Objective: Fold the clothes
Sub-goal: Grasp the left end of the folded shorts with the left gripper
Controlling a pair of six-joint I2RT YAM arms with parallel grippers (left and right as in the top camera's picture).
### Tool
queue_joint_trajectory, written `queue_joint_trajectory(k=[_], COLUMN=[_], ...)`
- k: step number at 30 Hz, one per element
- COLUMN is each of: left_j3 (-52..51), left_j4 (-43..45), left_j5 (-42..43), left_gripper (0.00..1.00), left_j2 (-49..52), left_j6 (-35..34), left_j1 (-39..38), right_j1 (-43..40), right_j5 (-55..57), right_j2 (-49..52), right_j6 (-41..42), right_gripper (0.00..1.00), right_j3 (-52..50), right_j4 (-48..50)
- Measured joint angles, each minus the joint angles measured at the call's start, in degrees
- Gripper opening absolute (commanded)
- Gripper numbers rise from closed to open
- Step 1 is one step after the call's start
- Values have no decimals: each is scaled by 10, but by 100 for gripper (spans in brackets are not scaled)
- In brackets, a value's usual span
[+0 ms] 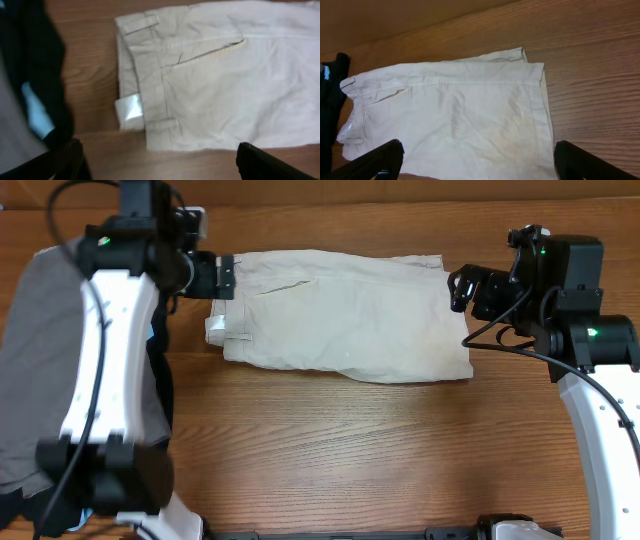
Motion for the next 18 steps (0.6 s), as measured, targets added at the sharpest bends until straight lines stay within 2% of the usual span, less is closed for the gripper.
queue_joint_trajectory(k=[9, 18], left_j3=[-1, -1], left_j4=[62, 101], left_j5=[25, 63], left_gripper=[100, 100], left_j2=[132, 245], left_j6=[40, 58], left_j1=[5, 53], right_j1=[0, 0], right_j5=[4, 4], right_j2=[11, 66], right_j6=[-1, -1], right_gripper=[100, 100], right_j3=[0, 0], right_j4=[-5, -9])
